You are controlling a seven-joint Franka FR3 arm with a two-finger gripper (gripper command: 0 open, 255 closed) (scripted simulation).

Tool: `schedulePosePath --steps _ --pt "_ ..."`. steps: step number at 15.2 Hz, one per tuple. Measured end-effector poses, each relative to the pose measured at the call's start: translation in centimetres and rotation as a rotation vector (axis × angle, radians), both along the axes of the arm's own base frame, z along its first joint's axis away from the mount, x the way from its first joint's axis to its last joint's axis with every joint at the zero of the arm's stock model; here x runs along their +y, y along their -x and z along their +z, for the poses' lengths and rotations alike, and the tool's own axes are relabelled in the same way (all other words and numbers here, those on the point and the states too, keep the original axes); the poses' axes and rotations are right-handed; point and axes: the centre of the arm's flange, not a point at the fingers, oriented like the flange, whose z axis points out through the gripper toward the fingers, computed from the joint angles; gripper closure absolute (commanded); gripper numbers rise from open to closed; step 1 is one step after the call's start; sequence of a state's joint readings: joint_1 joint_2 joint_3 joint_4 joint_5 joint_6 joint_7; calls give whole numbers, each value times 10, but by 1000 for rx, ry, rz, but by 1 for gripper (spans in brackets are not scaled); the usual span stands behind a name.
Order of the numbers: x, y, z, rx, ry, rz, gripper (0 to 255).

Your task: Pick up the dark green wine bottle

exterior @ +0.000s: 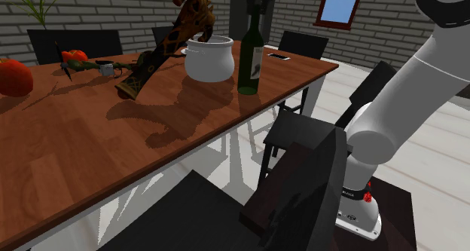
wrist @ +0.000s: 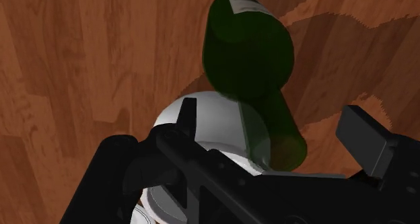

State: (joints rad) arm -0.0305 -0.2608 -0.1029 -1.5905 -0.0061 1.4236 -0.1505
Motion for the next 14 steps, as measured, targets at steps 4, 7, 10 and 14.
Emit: schedulePosePath --steps 4,7,10,14 --pt "1 0 -1 -2 0 0 255" --pt "1 0 -1 -3 0 0 255" --pt "0 0 -1 -3 0 0 255" --pt "-1 0 13 0 0 0 255"
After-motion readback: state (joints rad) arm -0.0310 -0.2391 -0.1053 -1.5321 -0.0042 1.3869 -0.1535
